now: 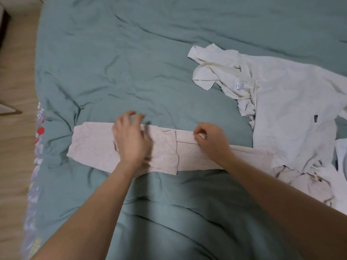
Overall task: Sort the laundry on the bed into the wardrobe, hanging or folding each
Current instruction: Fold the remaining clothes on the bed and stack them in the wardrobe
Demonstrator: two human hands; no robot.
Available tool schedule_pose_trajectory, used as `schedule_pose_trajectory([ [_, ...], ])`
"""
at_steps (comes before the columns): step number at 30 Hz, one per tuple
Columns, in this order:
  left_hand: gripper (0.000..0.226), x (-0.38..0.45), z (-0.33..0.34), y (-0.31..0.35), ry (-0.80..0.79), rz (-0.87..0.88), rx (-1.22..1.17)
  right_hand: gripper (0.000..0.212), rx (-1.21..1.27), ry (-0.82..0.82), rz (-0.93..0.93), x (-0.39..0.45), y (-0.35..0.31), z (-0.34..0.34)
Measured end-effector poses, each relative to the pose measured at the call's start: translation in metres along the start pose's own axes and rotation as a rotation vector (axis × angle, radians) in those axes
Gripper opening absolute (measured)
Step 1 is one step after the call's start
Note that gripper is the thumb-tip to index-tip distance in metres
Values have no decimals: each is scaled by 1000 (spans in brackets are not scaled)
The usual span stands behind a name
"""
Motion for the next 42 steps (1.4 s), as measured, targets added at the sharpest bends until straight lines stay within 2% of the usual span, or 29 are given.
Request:
schedule_pose_trajectory([
  [2, 21, -1, 11, 28, -145, 263, -58, 8, -125, -41, -37, 4, 4, 4],
  [3, 20, -3, 18, 40, -229, 335, -40, 11, -198, -62, -46, 7, 7, 7],
  [5, 25, -10, 31, 53, -335, 353, 81, 13, -355, -90, -93, 11, 8, 10],
  [7, 37, -13, 41, 50, -398, 241, 195, 3, -521, -87, -193, 15, 4, 13],
  [8, 36, -14, 41, 45, -392, 183, 190, 10, -578, -86, -233, 16, 1, 14],
  [10, 28, -17, 32, 35, -322, 112, 27, 29, -625, -89, -281, 19, -4, 15],
  [11, 25, -20, 27, 31, -277, 74, -101, 28, -608, -59, -285, 21, -4, 15],
  [13, 24, -27, 15, 21, -151, -108, -266, 12, -469, 12, -193, 25, -3, 11],
  [14, 24, -29, 10, 14, -80, -227, -265, 4, -376, 40, -98, 27, 0, 7],
  [16, 32, -30, 5, -3, -18, -381, -142, 4, -240, 100, 13, 29, 4, 4],
  [17, 40, -30, 5, -9, -19, -365, -85, 4, -185, 93, 35, 30, 5, 4],
  [19, 46, -26, 7, -13, -15, -166, -67, 8, -108, 28, 25, 33, 5, 8],
  [22, 27, -12, 14, 3, -42, 168, -27, 6, -83, -95, 25, 38, 3, 15],
  [25, 27, 1, 30, 25, -243, 301, -35, 9, -131, -225, 36, 41, 6, 17],
  [28, 35, 3, 54, 48, -468, 345, -96, 8, -122, -216, 21, 41, 15, 6],
  [31, 31, 3, 67, 75, -552, 386, -130, 2, -144, -162, 23, 33, 34, -16],
  [33, 24, 5, 72, 92, -589, 431, -134, 6, -133, -180, 37, 23, 52, -33],
  [35, 16, 8, 77, 108, -658, 455, -123, 10, -144, -297, 60, 11, 71, -52],
  [39, 10, 8, 87, 135, -706, 462, -215, 19, -495, -540, 103, -18, 103, -94],
  [42, 10, 7, 91, 152, -799, 361, -403, 19, -538, -584, 116, -34, 123, -118],
])
Point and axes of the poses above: each hand's wrist, its own x-axis towards the middle knuckle, its own z-axis out of the palm, y = z × x, the point moved 2 cm from there along x, towards the middle knuckle, and after that the axes turned 1 degree about -x, right-handed, at the moved point
